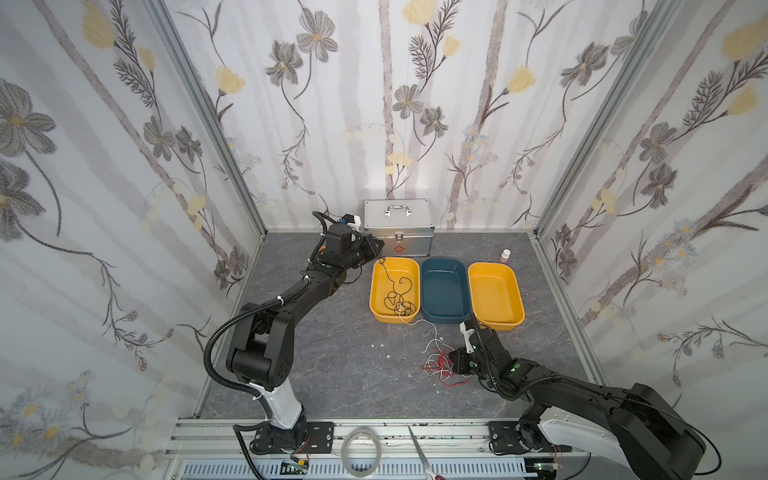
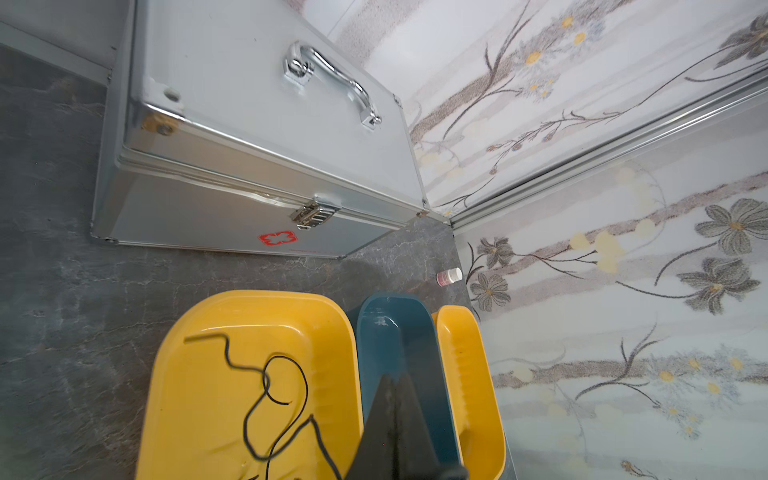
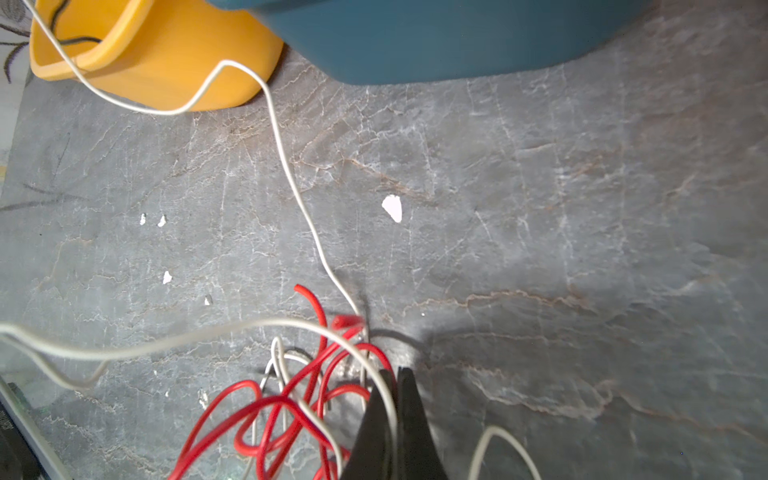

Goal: Untangle the cables

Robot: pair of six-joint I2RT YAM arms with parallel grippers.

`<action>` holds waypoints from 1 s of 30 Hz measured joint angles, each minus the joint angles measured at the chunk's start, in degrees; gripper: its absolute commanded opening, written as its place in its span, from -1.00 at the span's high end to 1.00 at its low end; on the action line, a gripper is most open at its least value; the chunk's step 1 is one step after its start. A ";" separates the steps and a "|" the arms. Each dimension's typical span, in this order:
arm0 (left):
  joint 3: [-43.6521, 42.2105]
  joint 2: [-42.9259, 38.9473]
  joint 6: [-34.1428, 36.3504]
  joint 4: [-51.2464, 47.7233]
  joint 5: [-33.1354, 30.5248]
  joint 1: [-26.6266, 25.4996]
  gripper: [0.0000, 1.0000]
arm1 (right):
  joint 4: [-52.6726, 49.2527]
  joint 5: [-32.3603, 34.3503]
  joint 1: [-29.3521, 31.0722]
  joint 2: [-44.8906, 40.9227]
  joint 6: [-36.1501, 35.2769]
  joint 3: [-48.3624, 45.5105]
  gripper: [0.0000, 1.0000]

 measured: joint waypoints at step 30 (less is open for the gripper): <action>7.63 10.36 2.69 -17.92 -9.31 -6.38 -0.15 | 0.04 -1.51 0.00 -4.92 -2.86 2.75 1.00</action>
